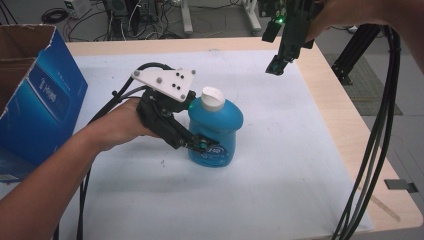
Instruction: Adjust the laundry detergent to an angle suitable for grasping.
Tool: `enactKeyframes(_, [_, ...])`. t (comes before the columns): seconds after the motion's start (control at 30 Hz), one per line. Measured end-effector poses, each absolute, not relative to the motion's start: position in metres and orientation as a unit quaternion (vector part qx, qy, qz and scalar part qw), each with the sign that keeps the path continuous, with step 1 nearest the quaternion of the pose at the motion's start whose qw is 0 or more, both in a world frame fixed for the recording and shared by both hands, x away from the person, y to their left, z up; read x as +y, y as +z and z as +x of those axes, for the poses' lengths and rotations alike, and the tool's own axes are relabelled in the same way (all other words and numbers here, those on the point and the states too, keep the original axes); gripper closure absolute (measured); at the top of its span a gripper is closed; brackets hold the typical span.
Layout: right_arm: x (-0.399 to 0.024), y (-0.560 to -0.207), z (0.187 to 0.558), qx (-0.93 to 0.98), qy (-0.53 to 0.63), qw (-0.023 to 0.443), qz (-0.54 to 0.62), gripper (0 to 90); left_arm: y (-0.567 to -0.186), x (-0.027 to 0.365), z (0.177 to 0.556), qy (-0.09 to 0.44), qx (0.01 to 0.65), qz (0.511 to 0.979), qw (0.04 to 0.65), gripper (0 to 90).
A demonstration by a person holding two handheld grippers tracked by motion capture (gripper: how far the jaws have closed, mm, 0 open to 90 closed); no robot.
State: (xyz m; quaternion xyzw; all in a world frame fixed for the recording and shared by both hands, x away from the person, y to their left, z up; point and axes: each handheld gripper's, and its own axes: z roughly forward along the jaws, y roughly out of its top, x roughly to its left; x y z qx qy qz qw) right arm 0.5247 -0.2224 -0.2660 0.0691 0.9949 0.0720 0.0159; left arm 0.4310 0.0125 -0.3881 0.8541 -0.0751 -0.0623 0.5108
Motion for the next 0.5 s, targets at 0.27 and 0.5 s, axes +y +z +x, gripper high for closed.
enactKeyframes(0.27, [-0.2284, -0.2683, 0.5224, 0.994, 0.074, 0.017, 0.078, 1.9, -0.3903, 0.0131, 0.4313, -0.077, -0.055, 0.852, 0.515, 39.5])
enactKeyframes(0.5, [-0.2295, -0.2687, 0.5228, 0.994, 0.073, 0.016, 0.079, 1.9, -0.3873, 0.0160, 0.4332, -0.091, -0.017, 0.855, 0.511, 29.4])
